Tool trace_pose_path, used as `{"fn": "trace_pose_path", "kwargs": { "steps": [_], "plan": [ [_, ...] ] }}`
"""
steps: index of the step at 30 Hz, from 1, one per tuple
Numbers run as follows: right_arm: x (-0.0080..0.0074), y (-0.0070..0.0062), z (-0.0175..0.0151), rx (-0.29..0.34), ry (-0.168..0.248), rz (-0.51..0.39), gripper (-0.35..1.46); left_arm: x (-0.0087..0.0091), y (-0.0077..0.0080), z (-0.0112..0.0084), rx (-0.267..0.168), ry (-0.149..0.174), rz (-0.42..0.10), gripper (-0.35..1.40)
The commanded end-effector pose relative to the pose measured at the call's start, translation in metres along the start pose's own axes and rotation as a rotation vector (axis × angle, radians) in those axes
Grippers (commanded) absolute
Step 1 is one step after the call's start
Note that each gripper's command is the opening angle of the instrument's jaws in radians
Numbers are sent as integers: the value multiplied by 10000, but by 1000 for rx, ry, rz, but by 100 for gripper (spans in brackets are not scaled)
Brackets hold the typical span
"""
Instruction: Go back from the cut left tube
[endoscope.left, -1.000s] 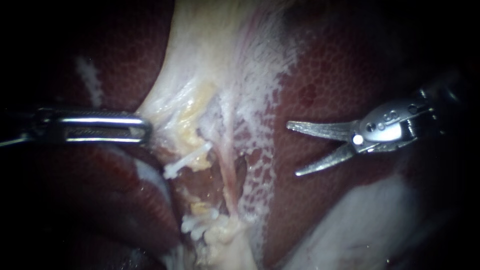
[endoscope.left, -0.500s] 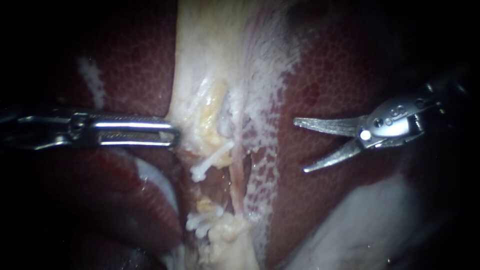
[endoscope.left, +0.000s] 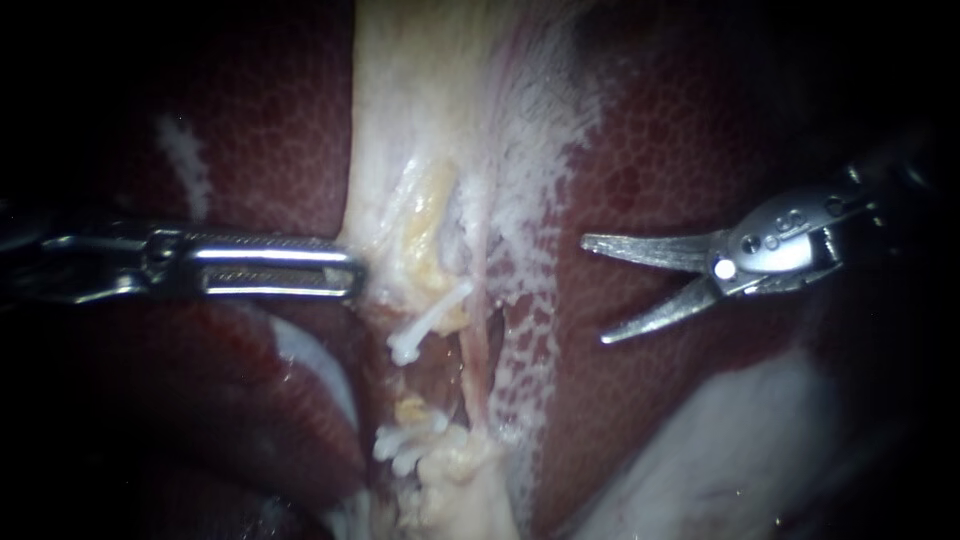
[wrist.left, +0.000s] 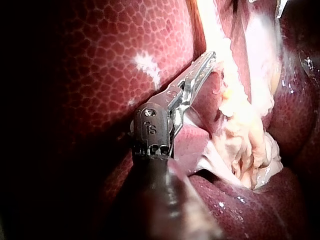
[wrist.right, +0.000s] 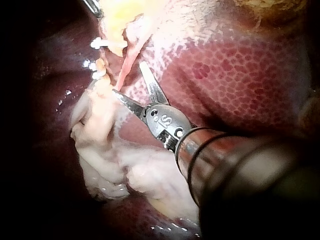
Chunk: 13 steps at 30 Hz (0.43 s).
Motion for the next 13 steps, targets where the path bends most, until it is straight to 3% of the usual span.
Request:
{"fn": "trace_pose_path", "kwargs": {
  "steps": [1,13],
  "plan": [
    [0,0,0,0,0,0,143,0,0,0,0,0,0,-35],
    [0,0,-1,0,0,0,143,0,0,-1,0,0,0,-35]
  ]
}}
